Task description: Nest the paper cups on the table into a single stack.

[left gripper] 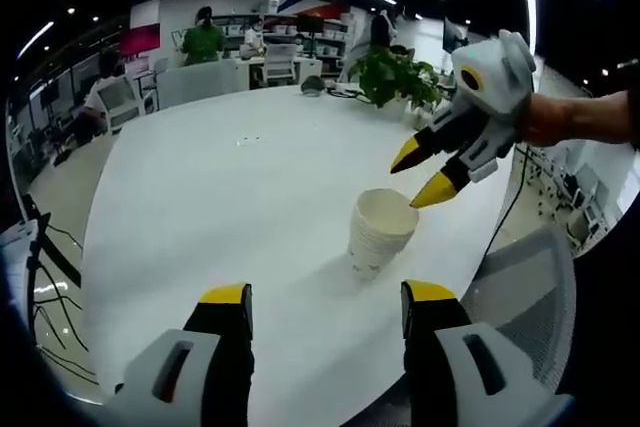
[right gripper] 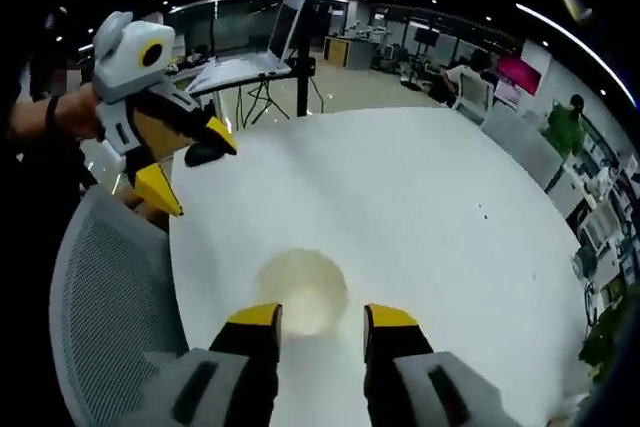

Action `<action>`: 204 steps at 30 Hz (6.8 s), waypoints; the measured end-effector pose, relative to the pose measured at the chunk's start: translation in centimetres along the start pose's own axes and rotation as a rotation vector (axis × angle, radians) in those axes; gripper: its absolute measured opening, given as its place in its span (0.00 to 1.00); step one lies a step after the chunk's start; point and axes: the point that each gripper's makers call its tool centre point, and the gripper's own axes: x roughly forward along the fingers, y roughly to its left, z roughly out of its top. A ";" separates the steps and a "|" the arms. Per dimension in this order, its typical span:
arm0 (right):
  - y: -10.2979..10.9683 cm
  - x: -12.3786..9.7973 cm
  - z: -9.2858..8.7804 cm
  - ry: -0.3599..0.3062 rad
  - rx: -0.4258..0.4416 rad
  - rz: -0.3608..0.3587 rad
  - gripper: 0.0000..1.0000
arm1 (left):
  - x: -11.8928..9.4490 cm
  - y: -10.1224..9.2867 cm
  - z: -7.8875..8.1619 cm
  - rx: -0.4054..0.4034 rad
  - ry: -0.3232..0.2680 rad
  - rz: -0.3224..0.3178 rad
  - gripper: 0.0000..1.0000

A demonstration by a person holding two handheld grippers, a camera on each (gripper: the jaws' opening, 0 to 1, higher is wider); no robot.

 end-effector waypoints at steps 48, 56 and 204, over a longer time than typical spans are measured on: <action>0.6 5.3 -2.1 0.012 -0.191 0.038 0.30 | 12.0 -3.7 0.8 0.377 0.138 -0.196 0.39; -2.1 6.5 0.1 0.012 -0.206 0.025 0.30 | 13.1 -1.1 2.4 0.387 0.137 -0.171 0.39; 2.2 -0.7 -7.6 -0.363 0.554 -0.290 0.67 | 2.8 0.8 -3.7 -0.007 -0.096 0.159 0.71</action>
